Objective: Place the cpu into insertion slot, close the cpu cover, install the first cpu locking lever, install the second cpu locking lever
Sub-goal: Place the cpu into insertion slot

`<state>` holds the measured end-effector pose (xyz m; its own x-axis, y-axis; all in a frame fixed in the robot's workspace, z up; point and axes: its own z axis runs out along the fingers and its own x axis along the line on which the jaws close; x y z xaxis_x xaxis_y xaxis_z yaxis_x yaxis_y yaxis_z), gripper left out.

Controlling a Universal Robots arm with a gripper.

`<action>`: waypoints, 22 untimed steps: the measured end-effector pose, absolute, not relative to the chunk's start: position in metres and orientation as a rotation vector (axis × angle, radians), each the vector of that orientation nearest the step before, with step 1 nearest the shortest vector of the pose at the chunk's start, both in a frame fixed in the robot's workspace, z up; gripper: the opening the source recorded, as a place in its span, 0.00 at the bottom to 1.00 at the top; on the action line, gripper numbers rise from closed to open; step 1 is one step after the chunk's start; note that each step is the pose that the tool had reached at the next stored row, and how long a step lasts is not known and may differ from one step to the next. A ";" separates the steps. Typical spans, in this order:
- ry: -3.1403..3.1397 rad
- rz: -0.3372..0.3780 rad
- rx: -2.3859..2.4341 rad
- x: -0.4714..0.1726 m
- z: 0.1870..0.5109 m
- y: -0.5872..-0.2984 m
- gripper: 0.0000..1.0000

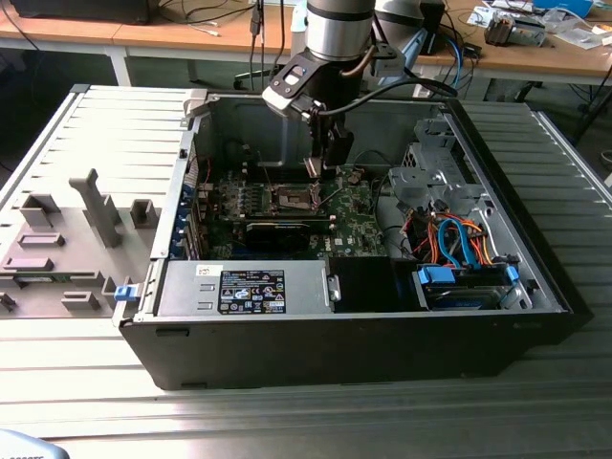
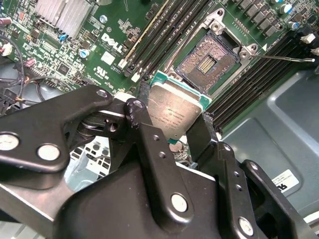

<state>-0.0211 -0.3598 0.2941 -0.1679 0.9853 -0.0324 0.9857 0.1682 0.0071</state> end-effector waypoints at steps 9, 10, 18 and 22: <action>2.350 -0.025 2.040 -0.021 0.294 -0.360 0.54; 2.349 -0.025 2.042 -0.021 0.294 -0.360 0.54; 2.334 -0.025 2.059 -0.021 0.294 -0.360 0.54; 2.326 -0.025 2.068 -0.021 0.294 -0.360 0.54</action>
<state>-0.0211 -0.3598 0.2941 -0.1166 0.9926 -0.0323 0.9931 0.1169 0.0071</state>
